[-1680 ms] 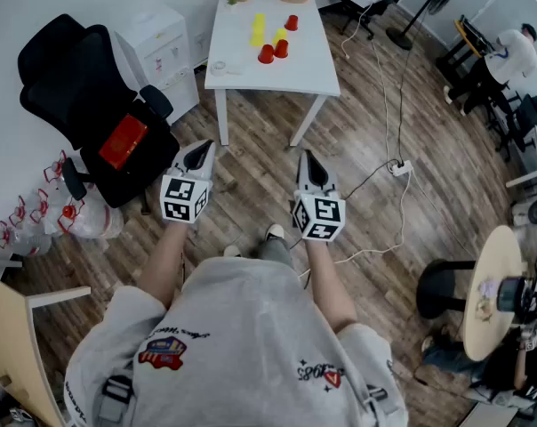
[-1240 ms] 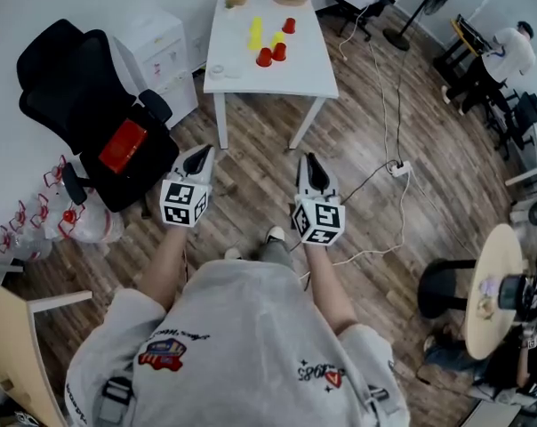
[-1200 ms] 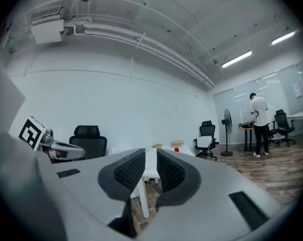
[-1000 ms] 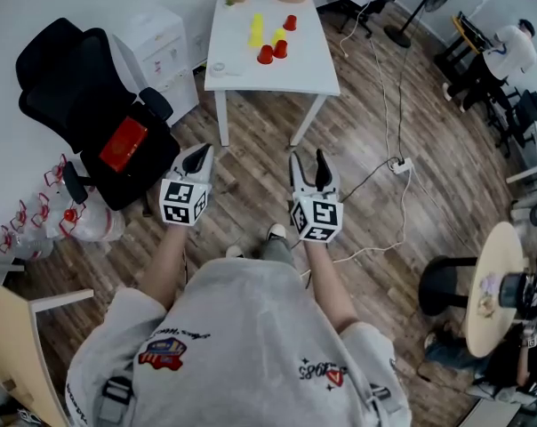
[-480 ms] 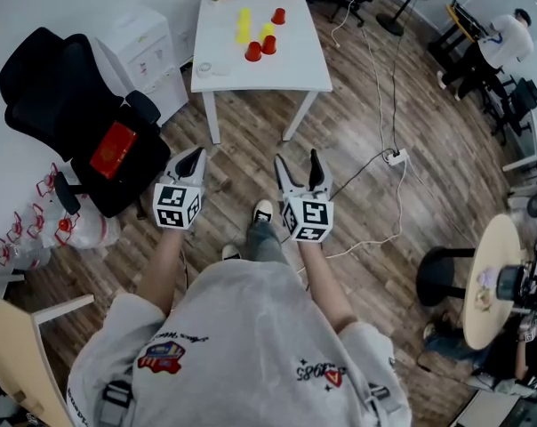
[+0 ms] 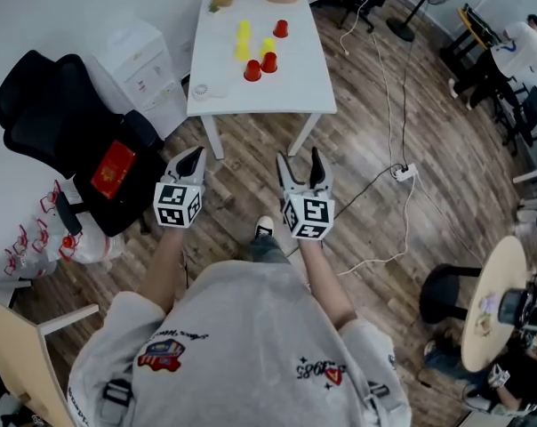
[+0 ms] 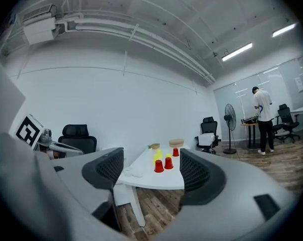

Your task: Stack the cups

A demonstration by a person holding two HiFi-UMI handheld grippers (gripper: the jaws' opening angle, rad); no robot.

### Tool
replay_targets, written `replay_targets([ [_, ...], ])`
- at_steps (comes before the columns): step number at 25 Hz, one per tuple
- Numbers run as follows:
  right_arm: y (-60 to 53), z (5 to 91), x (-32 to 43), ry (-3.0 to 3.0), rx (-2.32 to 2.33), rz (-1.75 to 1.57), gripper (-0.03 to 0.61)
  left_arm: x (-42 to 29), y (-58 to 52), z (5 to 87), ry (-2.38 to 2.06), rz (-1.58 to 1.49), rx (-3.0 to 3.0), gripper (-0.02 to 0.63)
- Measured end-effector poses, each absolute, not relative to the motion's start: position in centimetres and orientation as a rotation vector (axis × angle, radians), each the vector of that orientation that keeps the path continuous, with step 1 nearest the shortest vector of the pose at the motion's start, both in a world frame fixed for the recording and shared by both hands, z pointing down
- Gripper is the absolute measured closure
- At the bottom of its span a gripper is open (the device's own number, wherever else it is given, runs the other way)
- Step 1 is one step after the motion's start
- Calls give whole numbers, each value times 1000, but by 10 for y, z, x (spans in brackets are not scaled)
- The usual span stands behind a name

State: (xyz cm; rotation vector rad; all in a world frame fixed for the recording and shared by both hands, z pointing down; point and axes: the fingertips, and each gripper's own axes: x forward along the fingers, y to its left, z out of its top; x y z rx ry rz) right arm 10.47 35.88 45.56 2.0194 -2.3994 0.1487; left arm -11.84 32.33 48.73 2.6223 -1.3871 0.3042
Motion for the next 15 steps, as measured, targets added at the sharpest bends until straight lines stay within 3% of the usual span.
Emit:
replay_targets([
  [15,172,455,155,-2551,1782,181,247,-71,184,486,-1584,324,2464,607],
])
